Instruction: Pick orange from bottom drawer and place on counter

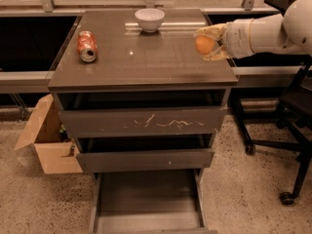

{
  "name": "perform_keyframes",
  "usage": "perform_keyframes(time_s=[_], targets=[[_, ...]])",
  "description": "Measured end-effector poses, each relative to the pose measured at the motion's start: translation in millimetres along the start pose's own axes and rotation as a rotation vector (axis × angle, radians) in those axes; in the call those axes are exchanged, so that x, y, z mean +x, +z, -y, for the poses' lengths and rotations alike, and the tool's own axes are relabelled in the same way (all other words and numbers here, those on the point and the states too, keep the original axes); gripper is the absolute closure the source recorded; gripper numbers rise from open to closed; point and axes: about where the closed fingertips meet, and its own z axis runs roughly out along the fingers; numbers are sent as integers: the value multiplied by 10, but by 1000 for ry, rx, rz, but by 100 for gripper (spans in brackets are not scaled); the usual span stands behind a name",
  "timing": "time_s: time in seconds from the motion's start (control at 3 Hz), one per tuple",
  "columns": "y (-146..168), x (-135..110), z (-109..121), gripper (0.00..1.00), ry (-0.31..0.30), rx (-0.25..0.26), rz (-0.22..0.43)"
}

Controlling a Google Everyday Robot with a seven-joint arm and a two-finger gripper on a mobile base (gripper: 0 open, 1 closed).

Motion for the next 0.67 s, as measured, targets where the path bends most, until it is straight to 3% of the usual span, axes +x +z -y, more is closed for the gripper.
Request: perform_keyframes(time_s=[0.67], targets=[[347,67,289,100,187,30,77]])
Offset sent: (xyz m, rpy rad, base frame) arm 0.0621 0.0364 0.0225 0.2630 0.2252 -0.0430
